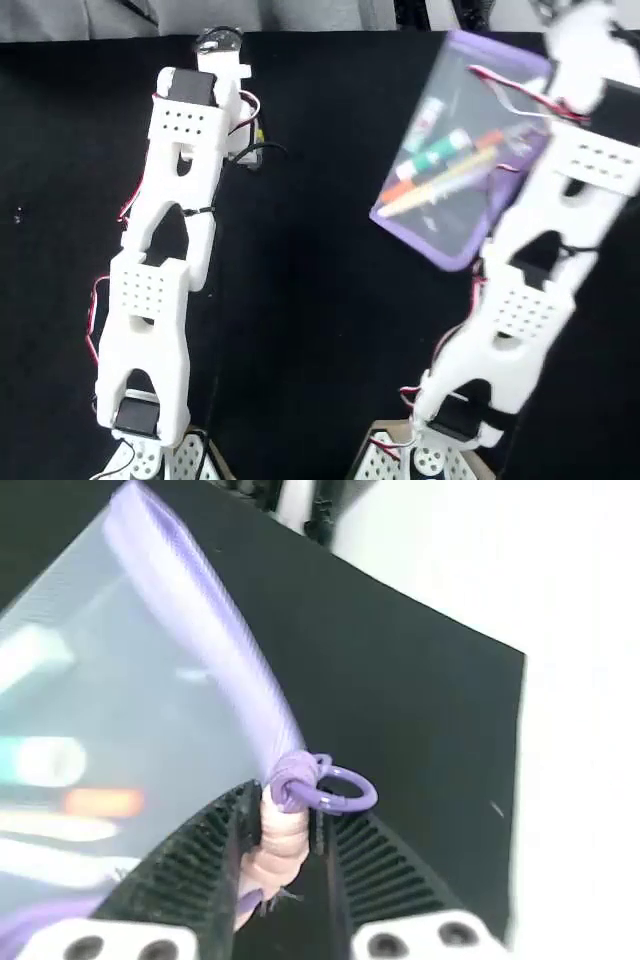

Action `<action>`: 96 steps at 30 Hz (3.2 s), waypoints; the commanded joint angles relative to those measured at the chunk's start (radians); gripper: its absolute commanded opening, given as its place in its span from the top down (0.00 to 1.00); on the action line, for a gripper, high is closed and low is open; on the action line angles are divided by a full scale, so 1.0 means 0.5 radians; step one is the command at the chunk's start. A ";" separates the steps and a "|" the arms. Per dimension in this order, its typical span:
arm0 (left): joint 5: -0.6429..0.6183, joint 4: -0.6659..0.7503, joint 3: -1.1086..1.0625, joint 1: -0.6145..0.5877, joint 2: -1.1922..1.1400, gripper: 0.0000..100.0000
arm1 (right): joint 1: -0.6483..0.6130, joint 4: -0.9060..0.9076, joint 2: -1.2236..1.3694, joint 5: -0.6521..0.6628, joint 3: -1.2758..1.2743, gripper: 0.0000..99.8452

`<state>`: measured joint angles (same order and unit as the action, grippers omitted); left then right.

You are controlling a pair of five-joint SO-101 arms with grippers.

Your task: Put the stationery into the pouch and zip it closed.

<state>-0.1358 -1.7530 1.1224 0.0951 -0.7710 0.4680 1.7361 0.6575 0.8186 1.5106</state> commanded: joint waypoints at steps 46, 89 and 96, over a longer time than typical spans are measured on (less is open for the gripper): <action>0.021 -0.015 -0.158 -0.124 0.058 0.83 | -0.611 -0.193 -3.497 0.288 -4.549 0.99; 0.430 0.150 -1.349 0.032 1.479 0.83 | -1.850 -0.353 -2.794 -1.151 -3.184 0.99; 0.430 0.905 -2.530 0.029 2.391 0.83 | -1.850 -0.374 -2.794 -1.151 -3.184 0.99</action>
<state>0.0698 -1.4937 0.0867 0.1074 0.2094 -0.4710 1.5689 -0.7004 0.2509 -0.1389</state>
